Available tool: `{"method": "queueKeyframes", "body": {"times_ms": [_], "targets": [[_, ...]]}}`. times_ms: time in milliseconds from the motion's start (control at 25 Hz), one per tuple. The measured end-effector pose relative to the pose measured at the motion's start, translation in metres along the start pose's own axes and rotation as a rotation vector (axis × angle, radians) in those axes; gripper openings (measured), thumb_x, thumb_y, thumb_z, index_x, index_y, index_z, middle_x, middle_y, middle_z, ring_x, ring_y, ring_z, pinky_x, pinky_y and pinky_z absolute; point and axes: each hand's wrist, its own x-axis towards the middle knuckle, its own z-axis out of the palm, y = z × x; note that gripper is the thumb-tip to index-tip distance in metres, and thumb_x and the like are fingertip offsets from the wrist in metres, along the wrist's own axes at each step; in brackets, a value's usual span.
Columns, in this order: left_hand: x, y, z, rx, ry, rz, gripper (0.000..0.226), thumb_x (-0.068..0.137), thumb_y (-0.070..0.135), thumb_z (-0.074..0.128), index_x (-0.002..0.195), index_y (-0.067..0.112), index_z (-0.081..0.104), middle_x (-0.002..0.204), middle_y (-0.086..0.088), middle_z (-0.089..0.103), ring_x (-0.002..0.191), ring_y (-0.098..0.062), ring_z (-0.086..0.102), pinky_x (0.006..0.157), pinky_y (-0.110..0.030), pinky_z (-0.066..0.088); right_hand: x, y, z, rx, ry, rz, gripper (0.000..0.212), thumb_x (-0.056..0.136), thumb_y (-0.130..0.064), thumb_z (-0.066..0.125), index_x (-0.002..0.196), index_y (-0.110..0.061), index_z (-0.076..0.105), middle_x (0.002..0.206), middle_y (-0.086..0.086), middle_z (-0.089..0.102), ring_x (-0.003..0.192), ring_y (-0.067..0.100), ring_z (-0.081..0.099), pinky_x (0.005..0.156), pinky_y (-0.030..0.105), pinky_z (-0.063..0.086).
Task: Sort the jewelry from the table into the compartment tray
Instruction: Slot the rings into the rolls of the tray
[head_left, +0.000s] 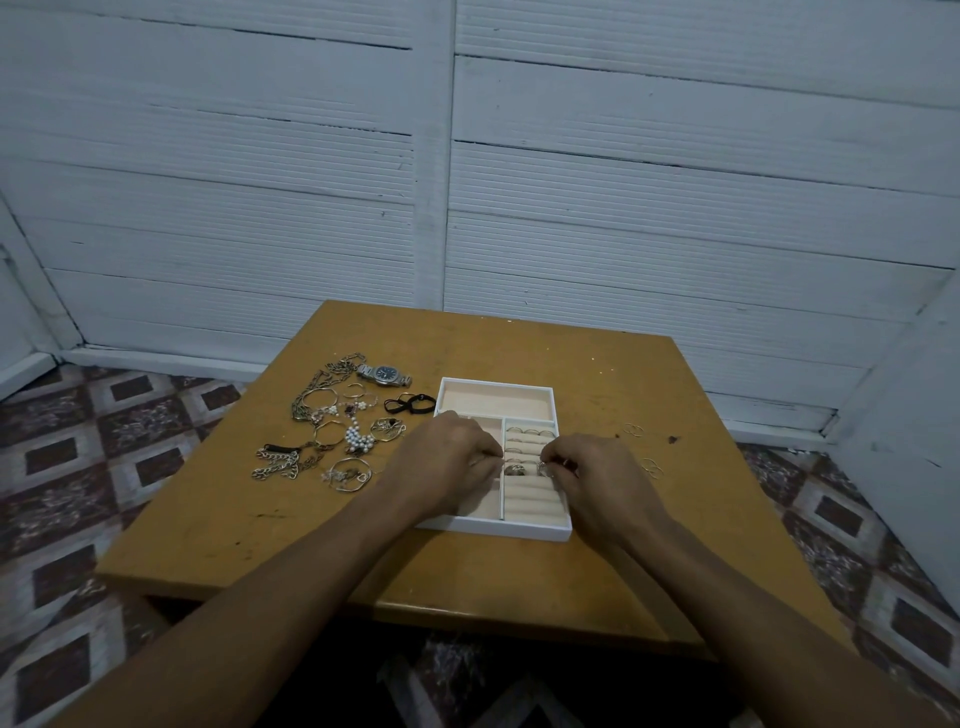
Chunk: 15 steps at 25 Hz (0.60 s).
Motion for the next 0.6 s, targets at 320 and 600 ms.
{"method": "queueKeyframes", "body": {"times_ms": [320,600], "targets": [[0.001,0.004,0.003,0.013,0.000,-0.024,0.026,0.090,0.037,0.057,0.102,0.023,0.075,0.098,0.004,0.073,0.091,-0.015,0.060,0.079,-0.034,0.049,-0.006,0.002,0.005,-0.099,0.022,-0.020,0.022,0.094,-0.027,0.055,0.106,-0.022,0.072,0.103,-0.004,0.069,0.096,0.016,0.055,0.079,0.033,0.048],[0.005,0.013,0.005,0.000,-0.014,-0.013,0.025,0.090,0.031,0.055,0.098,0.020,0.076,0.095,0.001,0.073,0.090,-0.019,0.058,0.077,-0.034,0.047,-0.008,0.001,0.007,-0.112,0.027,-0.015,0.021,0.093,-0.022,0.054,0.105,-0.020,0.071,0.100,-0.003,0.067,0.095,0.017,0.054,0.081,0.033,0.045]]}}
